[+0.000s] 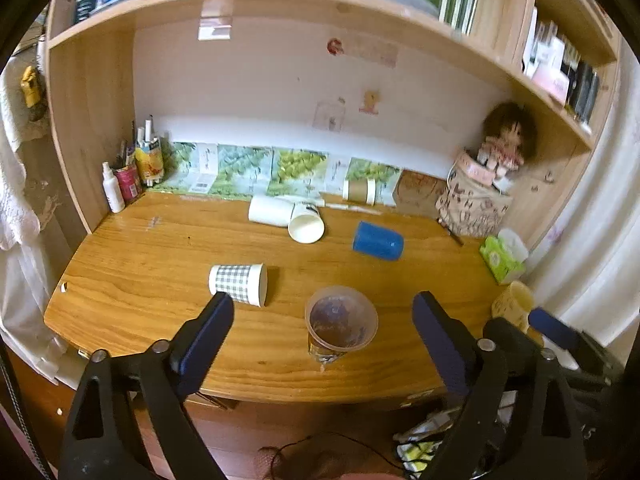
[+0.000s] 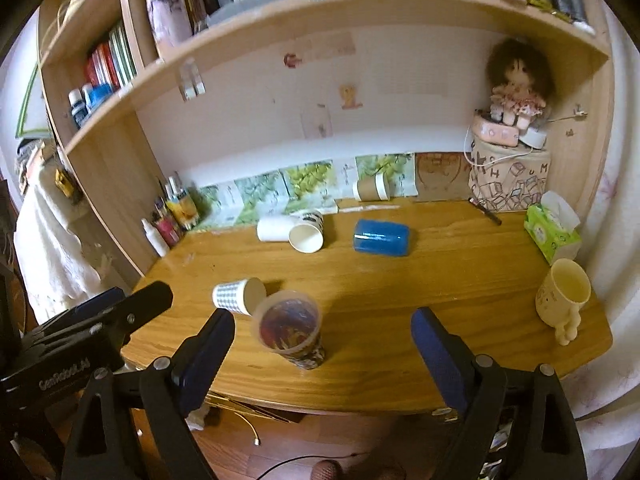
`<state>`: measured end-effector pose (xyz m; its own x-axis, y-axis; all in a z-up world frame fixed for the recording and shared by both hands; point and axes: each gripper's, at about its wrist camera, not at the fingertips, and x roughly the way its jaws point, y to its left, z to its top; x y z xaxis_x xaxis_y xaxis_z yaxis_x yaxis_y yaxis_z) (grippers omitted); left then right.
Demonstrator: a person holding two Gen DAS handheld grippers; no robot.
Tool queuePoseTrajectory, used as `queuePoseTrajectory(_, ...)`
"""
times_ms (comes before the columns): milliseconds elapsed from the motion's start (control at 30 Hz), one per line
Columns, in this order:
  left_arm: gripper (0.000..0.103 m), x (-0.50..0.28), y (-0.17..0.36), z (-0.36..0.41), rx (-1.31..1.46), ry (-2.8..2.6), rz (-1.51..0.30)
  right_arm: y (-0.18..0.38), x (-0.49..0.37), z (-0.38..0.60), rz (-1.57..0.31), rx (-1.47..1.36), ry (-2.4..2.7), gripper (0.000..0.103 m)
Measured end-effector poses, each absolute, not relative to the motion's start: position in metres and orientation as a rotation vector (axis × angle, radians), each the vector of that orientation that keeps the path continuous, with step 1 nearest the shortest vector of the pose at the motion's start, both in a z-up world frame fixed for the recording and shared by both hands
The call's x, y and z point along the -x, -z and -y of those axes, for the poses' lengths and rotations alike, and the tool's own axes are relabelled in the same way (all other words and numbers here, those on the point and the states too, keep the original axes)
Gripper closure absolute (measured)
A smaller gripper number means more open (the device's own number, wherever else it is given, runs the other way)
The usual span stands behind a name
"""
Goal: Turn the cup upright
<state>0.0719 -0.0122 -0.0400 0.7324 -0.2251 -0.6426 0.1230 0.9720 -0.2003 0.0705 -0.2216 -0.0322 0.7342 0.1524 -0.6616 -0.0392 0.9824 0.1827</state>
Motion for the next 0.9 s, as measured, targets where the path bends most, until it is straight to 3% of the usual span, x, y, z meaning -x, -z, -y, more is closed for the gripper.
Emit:
queuePoseTrajectory(33,0.003,-0.066,0.037,0.010,0.154,0.181,-0.703,0.030,-0.067,0.221,-0.735,-0.168,-0.102,0.012)
queuePoseTrajectory(100,0.002,-0.057,0.033,0.008,0.160,0.158,-0.660,0.025,-0.059,0.219,-0.716,-0.173,-0.111,0.000)
queuePoseTrajectory(900,0.001,0.012,0.015,0.013,0.036,-0.077,-0.414,0.007,0.007,0.211,-0.485,-0.136,-0.128,0.000)
